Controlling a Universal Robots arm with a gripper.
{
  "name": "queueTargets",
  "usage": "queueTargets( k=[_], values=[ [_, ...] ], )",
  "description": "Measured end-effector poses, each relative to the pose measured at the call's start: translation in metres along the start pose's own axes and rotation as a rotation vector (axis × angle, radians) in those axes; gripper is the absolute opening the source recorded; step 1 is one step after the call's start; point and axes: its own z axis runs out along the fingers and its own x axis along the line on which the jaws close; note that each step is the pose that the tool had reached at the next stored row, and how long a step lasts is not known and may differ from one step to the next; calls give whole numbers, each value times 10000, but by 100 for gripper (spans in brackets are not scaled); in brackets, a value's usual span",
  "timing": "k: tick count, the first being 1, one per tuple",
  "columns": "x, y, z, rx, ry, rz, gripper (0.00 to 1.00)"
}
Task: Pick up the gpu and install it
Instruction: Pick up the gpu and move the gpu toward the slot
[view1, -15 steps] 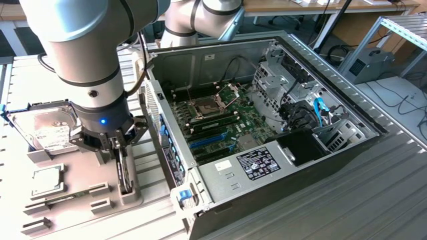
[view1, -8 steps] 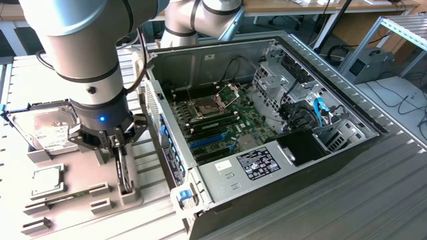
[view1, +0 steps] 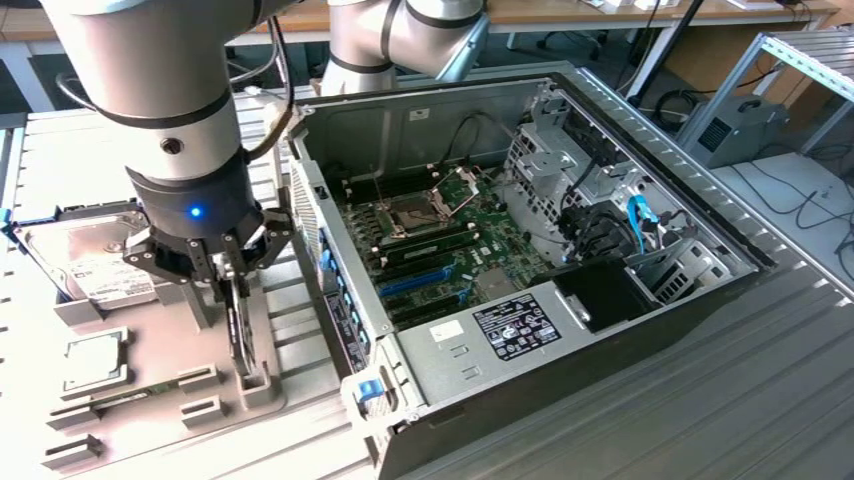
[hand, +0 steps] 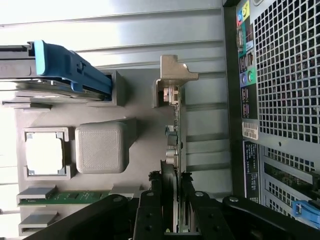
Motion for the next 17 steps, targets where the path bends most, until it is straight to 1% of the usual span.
queueTargets(
  k=[3,5,6,17],
  values=[
    [-1,1,-70,0,0,0,26],
    [-2,2,-169,0,0,0,26],
    [-3,3,-244,0,0,0,26],
    [-6,5,-371,1,1,0,26]
  ],
)
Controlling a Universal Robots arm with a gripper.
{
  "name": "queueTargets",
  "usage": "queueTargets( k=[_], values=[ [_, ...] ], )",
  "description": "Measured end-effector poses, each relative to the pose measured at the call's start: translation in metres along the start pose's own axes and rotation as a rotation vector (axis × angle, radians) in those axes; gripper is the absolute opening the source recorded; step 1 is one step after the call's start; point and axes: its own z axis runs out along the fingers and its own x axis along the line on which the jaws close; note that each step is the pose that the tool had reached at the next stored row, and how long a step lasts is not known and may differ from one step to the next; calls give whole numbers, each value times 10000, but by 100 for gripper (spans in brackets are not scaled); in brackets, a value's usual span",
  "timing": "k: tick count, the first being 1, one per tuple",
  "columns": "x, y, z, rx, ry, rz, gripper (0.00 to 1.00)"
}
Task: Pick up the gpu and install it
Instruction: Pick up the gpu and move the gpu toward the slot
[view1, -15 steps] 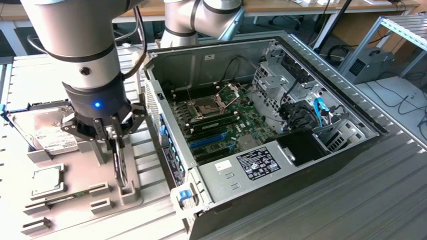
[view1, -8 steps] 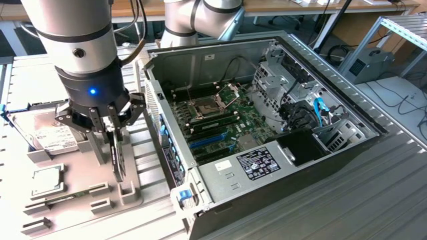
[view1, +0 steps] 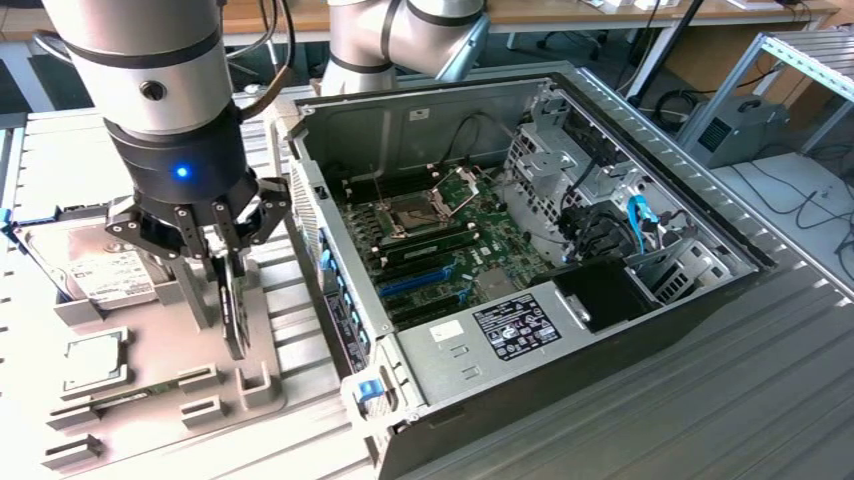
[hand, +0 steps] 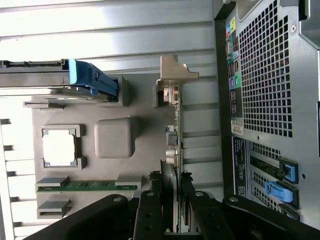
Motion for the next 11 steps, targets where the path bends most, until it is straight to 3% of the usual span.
queueTargets(
  k=[11],
  values=[
    [-2,2,-109,-1,-1,0,26]
  ],
)
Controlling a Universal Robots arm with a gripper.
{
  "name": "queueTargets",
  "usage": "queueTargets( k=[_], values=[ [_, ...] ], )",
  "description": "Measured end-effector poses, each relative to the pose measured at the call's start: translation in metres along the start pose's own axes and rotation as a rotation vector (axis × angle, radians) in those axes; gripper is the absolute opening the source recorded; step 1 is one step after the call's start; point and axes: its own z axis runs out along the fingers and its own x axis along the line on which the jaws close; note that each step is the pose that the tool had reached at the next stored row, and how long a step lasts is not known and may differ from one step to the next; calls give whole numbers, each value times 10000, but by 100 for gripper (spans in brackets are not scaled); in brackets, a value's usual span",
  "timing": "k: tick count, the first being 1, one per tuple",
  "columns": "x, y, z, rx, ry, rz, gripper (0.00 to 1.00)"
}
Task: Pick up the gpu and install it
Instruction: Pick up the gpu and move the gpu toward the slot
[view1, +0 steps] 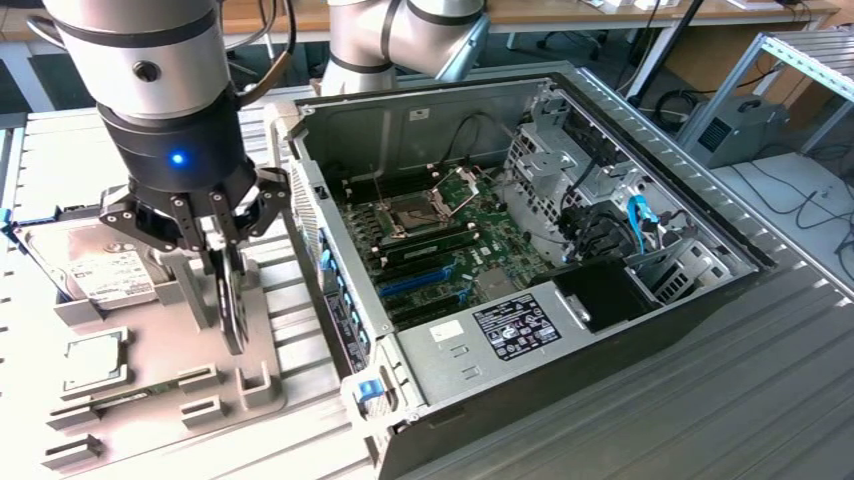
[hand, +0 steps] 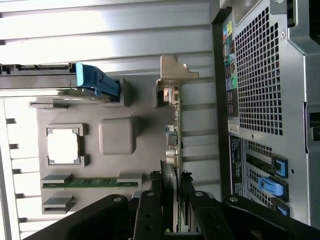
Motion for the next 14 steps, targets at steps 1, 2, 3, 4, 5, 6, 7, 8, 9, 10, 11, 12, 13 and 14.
queueTargets(
  k=[1,2,3,4,5,6,7,8,9,10,11,12,13,14],
  values=[
    [-1,0,-12,1,1,0,26],
    [-1,0,-24,0,0,0,26],
    [-1,0,-33,0,0,0,26],
    [-1,0,-40,0,0,0,26],
    [-2,1,-49,1,1,0,26],
    [-2,1,-56,1,1,0,26],
    [-2,1,-65,1,0,0,26],
    [-3,1,-74,0,0,0,26],
    [-3,1,-88,0,0,0,26],
    [-3,1,-97,0,0,0,26],
    [-3,2,-108,-1,-1,0,26],
    [-4,2,-118,0,0,0,26],
    [-4,2,-129,0,0,0,26],
    [-4,2,-139,0,0,0,26]
  ],
)
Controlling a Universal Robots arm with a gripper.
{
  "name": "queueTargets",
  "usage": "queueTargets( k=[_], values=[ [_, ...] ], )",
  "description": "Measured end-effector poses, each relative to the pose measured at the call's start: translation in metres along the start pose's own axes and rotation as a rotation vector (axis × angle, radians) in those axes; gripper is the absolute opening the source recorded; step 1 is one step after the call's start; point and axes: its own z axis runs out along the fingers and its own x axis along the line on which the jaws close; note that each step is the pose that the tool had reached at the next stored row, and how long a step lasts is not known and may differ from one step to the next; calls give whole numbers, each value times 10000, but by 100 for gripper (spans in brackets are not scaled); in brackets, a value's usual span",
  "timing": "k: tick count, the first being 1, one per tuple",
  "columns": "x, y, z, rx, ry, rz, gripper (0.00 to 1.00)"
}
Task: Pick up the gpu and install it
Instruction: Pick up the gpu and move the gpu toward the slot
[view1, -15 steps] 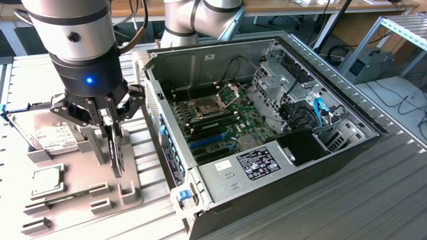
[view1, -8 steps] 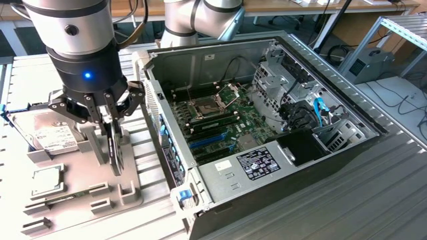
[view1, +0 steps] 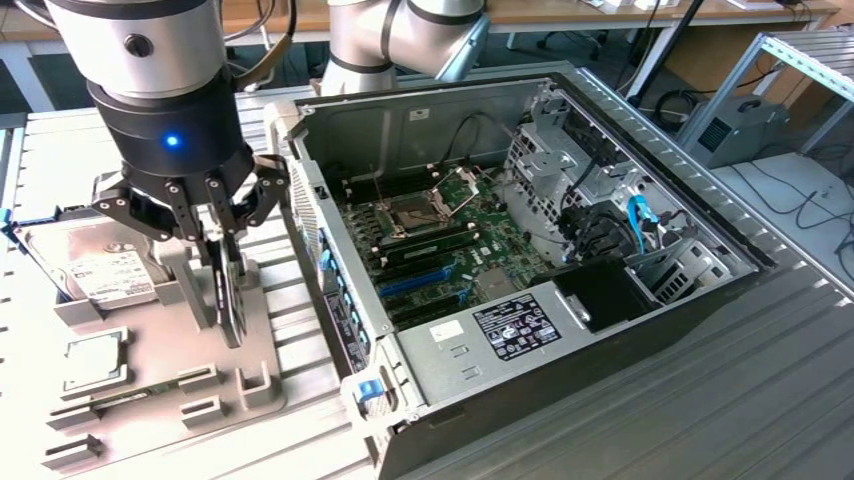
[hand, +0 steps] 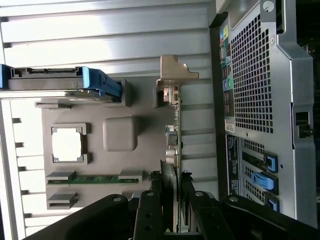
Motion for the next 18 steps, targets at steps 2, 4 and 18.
queueTargets(
  k=[2,4,18],
  values=[
    [0,0,-21,1,1,0,26],
    [0,0,-41,0,0,0,26],
    [-3,2,-191,0,0,0,26]
  ],
)
